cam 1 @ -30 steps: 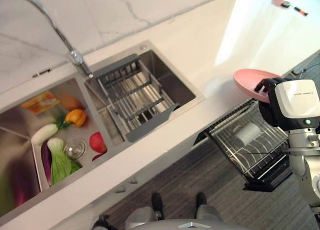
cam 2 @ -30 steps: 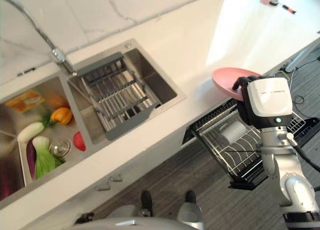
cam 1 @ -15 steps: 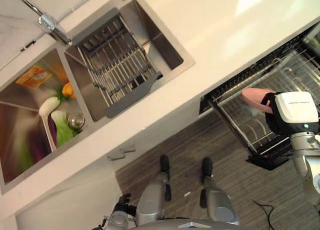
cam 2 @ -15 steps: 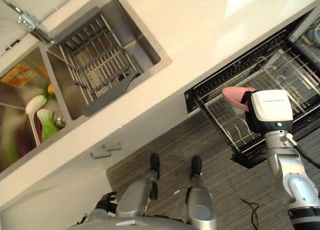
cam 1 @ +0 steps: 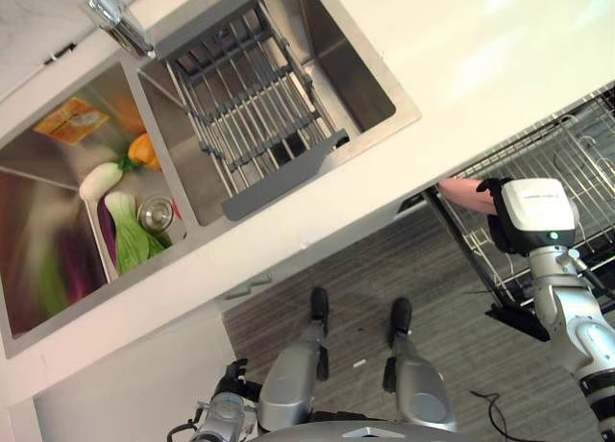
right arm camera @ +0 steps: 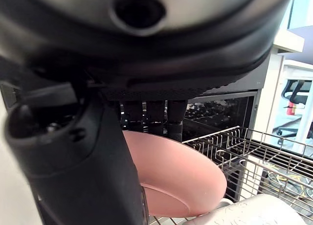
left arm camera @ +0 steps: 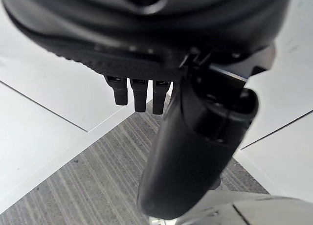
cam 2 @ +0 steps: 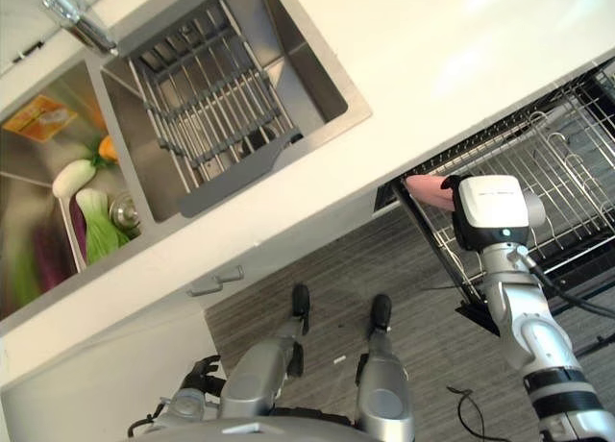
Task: Place the dishes in the dishwasher.
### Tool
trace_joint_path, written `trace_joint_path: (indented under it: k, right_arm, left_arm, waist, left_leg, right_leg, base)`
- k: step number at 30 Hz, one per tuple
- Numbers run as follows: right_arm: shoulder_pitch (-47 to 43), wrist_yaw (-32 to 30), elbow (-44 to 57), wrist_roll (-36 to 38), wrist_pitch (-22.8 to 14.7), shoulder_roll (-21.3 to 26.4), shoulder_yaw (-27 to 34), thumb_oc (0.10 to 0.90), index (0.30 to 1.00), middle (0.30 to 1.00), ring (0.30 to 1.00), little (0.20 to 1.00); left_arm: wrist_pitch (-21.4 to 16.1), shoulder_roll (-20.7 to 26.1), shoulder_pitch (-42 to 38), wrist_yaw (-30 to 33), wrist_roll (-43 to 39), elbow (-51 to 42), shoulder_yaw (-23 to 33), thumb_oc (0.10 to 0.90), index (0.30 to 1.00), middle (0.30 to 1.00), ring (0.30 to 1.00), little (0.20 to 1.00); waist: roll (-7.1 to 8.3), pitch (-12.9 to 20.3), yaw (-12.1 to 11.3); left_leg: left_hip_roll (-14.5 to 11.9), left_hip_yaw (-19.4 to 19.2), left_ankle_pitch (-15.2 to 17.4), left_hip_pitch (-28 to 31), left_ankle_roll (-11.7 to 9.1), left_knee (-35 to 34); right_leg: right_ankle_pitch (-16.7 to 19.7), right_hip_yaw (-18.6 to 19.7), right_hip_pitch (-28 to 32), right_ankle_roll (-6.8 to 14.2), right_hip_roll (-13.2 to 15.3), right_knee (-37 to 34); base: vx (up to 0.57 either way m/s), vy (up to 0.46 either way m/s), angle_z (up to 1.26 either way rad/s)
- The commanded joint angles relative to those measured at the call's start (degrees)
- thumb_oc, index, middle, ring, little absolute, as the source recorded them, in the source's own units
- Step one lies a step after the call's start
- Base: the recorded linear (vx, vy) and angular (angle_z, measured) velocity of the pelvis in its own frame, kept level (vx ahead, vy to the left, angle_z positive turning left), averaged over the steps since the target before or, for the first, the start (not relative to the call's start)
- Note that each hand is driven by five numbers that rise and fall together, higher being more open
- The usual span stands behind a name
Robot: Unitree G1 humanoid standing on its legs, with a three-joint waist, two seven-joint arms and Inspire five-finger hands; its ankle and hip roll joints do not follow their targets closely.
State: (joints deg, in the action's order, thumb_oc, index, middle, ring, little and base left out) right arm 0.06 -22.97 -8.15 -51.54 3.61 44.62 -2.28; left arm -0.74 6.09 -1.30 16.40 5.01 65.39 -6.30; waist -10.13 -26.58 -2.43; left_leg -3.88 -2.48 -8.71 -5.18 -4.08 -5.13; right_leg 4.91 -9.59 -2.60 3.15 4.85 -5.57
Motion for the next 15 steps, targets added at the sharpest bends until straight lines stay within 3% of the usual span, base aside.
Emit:
trace_joint_path:
  k: [1,7,9,12,13,15]
  right_arm:
    - [-0.14,-4.15,6.24,2.35,1.18,2.17,6.63,0.800,0.900,0.900,0.900,0.900]
    - [2.83,-5.61,6.01,4.14,2.08,2.76,12.46,0.800,0.900,0.900,0.900,0.900]
    - [6.40,-10.62,2.89,10.19,4.54,3.19,23.68,0.800,0.900,0.900,0.900,0.900]
    - [7.52,-13.27,-2.16,13.78,5.90,3.31,27.41,0.800,0.900,0.900,0.900,0.900]
    - [9.14,-14.45,-8.42,20.09,6.74,1.90,30.64,0.800,0.900,0.900,0.900,0.900]
    - [9.40,-14.70,-9.66,22.55,6.48,1.19,30.95,0.800,0.900,0.900,0.900,0.900]
  left_arm:
    - [0.61,3.00,1.06,1.65,0.18,4.81,-0.54,0.800,0.900,0.900,0.900,0.900]
    - [0.85,3.21,1.56,1.25,1.06,5.12,-0.28,0.800,0.900,0.900,0.900,0.900]
    - [1.20,3.54,2.02,0.94,2.23,5.73,1.02,0.800,0.900,0.900,0.900,0.900]
    - [1.16,3.92,2.19,1.17,2.49,5.83,1.25,0.800,0.900,0.900,0.900,0.900]
    - [1.46,4.28,2.45,1.15,2.22,5.95,1.61,0.800,0.900,0.900,0.900,0.900]
    - [1.64,4.34,2.44,1.14,2.00,6.00,1.42,0.800,0.900,0.900,0.900,0.900]
  waist:
    - [5.07,7.13,0.71]
    - [5.29,8.22,1.12]
    - [6.12,9.87,2.12]
    - [6.38,10.57,2.35]
    - [6.74,11.18,2.79]
    - [6.79,11.31,2.78]
  left_leg:
    - [-0.19,1.29,7.38,-0.25,-0.27,3.45]
    - [-0.45,1.11,7.81,1.23,-0.36,3.08]
    - [-0.87,0.61,8.38,3.41,-0.37,2.20]
    - [-1.02,0.31,8.51,4.17,-0.38,1.67]
    - [-1.17,0.14,8.59,4.68,-0.39,1.22]
    - [-1.14,0.13,8.58,4.77,-0.41,1.09]
  right_leg:
    - [-5.68,2.09,-1.13,3.73,3.32,3.38]
    - [-6.02,1.86,0.56,3.79,3.13,2.81]
    - [-6.11,2.46,2.26,4.06,2.64,1.81]
    - [-6.14,2.56,2.75,4.14,2.39,1.38]
    - [-6.19,2.78,3.07,4.18,2.15,1.14]
    - [-6.21,2.83,3.09,4.17,2.14,1.11]
  base:
    - [0.04,0.005,0.02]
    - [0.03,0.000,0.01]
    - [0.11,-0.001,-0.03]
    - [0.06,-0.005,-0.09]
    - [0.04,-0.010,-0.21]
    - [0.02,-0.009,-0.15]
